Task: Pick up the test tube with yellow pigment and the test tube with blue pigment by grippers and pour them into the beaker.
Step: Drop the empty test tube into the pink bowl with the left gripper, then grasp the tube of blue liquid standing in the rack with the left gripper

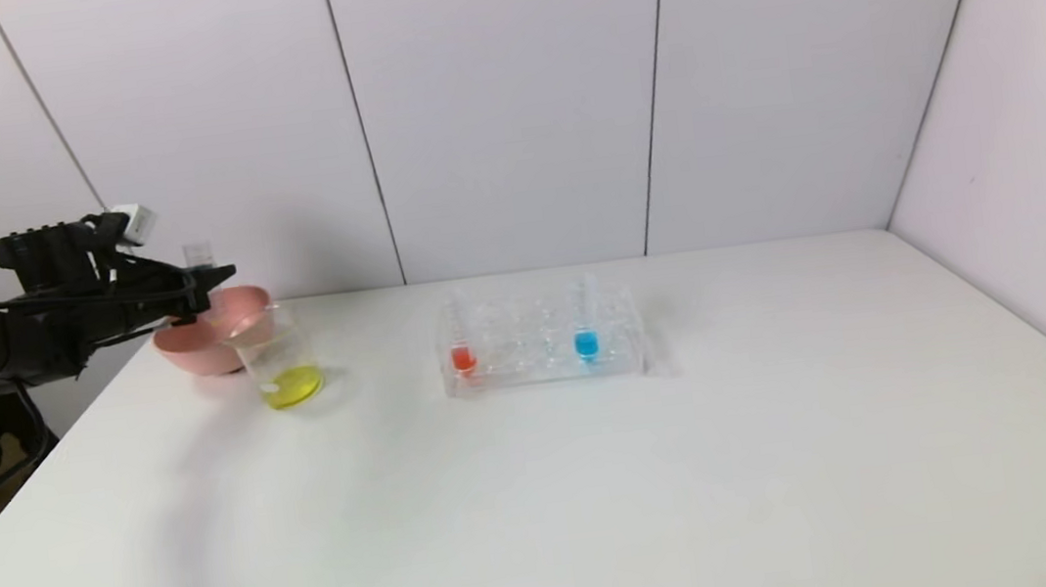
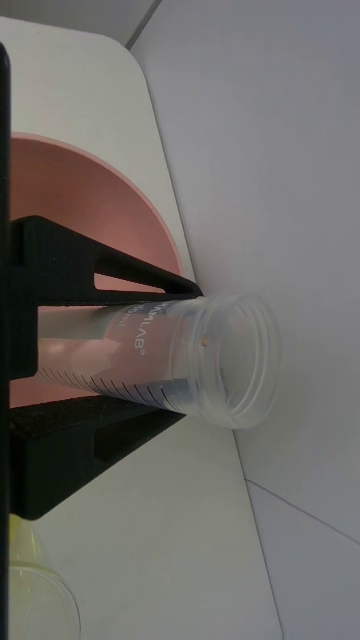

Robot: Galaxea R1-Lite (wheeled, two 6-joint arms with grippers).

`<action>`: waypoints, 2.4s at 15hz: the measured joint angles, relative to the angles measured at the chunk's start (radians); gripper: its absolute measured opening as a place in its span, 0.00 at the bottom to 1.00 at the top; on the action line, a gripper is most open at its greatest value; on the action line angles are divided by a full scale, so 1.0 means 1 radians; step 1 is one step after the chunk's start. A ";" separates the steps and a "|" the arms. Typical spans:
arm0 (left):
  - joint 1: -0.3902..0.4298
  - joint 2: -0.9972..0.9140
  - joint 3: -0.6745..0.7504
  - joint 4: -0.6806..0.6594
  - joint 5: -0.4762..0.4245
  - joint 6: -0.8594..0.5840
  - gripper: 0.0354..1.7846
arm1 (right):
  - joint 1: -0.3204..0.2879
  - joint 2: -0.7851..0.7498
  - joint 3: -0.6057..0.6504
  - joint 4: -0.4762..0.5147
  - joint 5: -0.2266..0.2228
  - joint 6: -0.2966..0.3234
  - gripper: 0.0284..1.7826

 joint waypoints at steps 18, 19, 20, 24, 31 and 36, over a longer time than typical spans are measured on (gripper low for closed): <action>-0.065 -0.306 0.016 0.055 0.129 -0.207 1.00 | 0.000 0.000 0.000 0.000 0.000 0.000 0.96; -0.081 -0.345 0.013 0.088 0.173 -0.213 1.00 | 0.001 0.000 0.000 0.000 0.000 0.000 0.96; -0.102 -0.390 0.010 0.130 0.227 -0.216 1.00 | 0.000 0.000 0.000 0.000 0.000 0.000 0.96; -0.255 -0.548 0.031 0.241 0.475 -0.200 1.00 | 0.000 0.000 0.000 0.000 0.000 0.000 0.96; -0.525 -0.791 0.391 0.237 0.793 -0.178 1.00 | 0.000 0.000 0.000 0.000 0.000 0.000 0.96; -0.725 -0.884 0.580 0.221 0.919 -0.253 1.00 | 0.000 0.000 0.000 0.000 0.000 0.000 0.96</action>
